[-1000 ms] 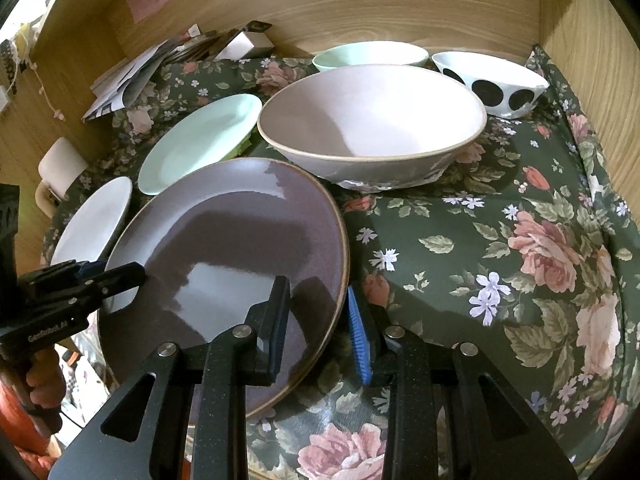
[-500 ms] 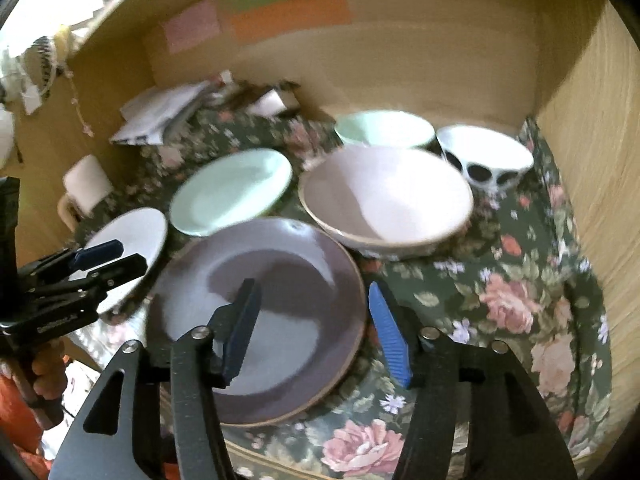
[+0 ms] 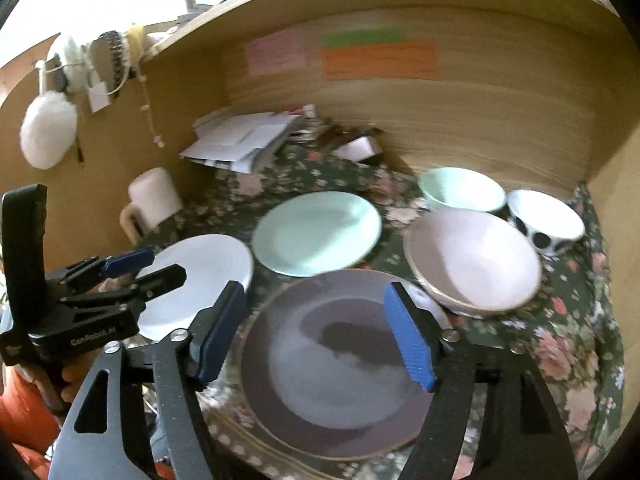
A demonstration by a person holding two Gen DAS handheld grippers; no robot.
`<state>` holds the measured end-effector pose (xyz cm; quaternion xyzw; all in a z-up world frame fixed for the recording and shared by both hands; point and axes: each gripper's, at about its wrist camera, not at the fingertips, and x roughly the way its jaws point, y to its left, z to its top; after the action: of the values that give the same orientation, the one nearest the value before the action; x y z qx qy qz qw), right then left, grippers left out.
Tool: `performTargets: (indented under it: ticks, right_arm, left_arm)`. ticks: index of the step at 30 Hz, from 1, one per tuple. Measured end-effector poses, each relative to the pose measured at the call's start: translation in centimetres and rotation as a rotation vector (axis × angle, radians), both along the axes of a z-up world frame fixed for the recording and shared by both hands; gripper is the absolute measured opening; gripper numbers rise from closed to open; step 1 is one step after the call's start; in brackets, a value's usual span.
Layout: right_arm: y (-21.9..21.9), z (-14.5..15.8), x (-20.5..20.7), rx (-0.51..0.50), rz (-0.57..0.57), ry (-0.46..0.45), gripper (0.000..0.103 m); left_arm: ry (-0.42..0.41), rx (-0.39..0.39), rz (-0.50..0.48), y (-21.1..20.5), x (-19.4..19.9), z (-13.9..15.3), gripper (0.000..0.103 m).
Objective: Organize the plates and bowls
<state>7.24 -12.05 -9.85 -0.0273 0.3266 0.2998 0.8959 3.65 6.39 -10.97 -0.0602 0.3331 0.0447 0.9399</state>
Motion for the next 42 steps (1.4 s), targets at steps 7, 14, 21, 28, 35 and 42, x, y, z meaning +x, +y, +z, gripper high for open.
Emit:
performTargets:
  ticks: [7, 14, 21, 28, 35, 42]
  right_arm:
    - [3.7, -0.7, 0.3, -0.019, 0.072, 0.025, 0.077]
    - [6.8, -2.3, 1.5, -0.042, 0.122, 0.095, 0.077]
    - [9.4, -4.1, 3.4, -0.082, 0.137, 0.152, 0.077]
    - [11.6, -5.9, 5.0, -0.122, 0.159, 0.207, 0.077]
    - [12.8, -7.4, 6.6, -0.136, 0.187, 0.274, 0.064]
    - [13.8, -8.6, 7.6, -0.168, 0.201, 0.316, 0.039]
  left_arm:
    - [0.015, -0.010, 0.087, 3.6, -1.5, -0.2, 0.083]
    - [0.058, -0.021, 0.169, 7.3, -2.5, -1.6, 0.085]
    - [0.131, -0.061, 0.206, 10.2, -2.6, -3.9, 0.086]
    - [0.161, -0.078, 0.200, 11.6, -2.0, -5.0, 0.085]
    - [0.207, -0.126, 0.222, 13.5, -1.5, -6.3, 0.069]
    - [0.227, -0.141, 0.206, 13.9, -1.4, -7.3, 0.060]
